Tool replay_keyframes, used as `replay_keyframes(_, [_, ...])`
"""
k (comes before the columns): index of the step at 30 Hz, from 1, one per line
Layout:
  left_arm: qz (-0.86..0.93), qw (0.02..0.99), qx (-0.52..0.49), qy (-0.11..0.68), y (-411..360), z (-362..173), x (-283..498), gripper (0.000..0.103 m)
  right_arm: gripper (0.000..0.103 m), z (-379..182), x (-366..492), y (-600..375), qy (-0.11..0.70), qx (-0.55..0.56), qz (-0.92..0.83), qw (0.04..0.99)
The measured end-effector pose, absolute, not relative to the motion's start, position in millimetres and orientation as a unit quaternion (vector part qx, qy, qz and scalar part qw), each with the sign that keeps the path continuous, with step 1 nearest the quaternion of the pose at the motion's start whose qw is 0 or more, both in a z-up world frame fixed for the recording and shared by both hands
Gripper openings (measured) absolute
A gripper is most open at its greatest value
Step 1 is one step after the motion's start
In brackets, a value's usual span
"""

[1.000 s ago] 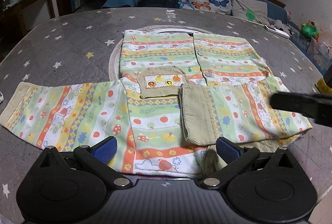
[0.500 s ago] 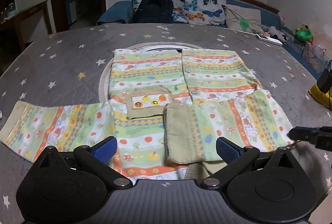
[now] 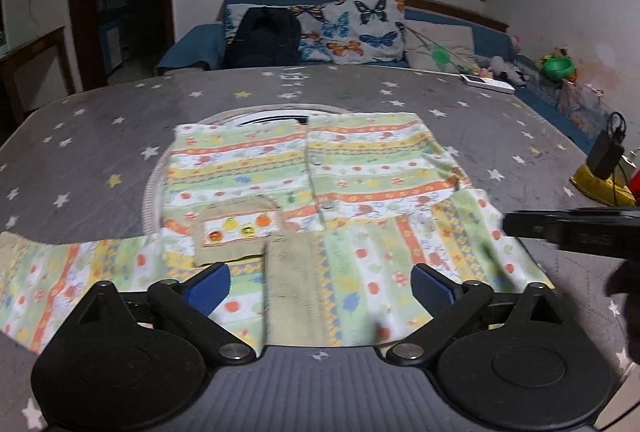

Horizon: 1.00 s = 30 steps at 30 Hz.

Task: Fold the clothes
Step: 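Withdraw the right tool from the folded sleeve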

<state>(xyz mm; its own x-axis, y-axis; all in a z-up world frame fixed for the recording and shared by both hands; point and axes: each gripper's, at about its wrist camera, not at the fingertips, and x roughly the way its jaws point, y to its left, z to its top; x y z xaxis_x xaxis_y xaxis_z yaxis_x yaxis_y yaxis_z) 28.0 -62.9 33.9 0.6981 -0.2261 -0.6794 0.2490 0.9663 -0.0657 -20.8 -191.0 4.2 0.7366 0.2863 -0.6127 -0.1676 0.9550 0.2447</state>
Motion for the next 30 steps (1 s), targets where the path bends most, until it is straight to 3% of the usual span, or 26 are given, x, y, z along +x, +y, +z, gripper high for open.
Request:
replay_keyframes(8, [-0.137,0.914,0.022,0.38,-68.3,18.7,38.6,0.089,0.016,-15.4,-7.3,-188.8,0.366,0.075,0.101,0.922])
replay_keyframes(22, [-0.129,0.905,0.024,0.404,-66.6,2.0,45.3,0.089,0.016,-12.1,27.2,-174.3,0.356,0.054,0.103,0.927])
replay_keyframes(30, [-0.127,0.905,0.022,0.406,-64.4,-1.4,45.3,0.09,0.016,-6.1,1.7,-183.9,0.355,0.05,0.109,0.927])
